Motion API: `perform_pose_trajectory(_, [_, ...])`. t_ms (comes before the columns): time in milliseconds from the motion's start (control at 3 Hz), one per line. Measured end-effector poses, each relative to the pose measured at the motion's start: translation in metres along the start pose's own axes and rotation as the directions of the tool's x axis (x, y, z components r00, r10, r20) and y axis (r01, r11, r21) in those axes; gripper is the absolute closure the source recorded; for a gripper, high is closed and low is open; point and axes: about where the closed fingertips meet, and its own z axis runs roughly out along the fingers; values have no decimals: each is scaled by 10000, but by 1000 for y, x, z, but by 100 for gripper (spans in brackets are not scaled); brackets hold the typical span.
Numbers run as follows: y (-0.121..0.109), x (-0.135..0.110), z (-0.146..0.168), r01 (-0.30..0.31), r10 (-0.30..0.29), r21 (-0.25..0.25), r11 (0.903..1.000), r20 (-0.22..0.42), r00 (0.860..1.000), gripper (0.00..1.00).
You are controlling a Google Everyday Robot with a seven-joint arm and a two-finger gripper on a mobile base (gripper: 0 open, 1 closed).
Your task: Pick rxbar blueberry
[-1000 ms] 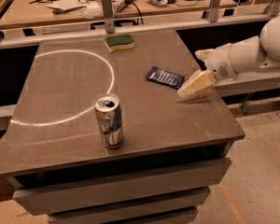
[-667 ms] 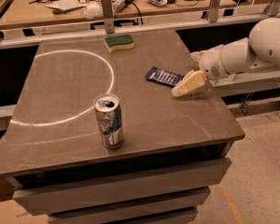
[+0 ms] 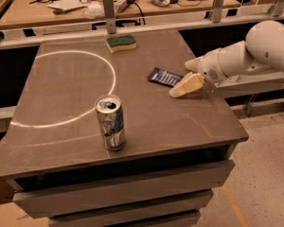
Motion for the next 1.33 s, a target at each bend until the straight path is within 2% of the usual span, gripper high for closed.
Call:
perform_pose_trajectory(333, [5,1,2,14,-17,-190,9998,-158,9999,45])
perform_pose_trajectory(667, [5,0,1,27,-31,-230,9997,-185,9998,77])
perform_pose_trajectory(1000, [5,-1,0,27,-31,-230,9997,-185,9998,98])
perform_pose_trajectory(1333, [5,-2,0,29,-34,-232,9997,-182,9998,100])
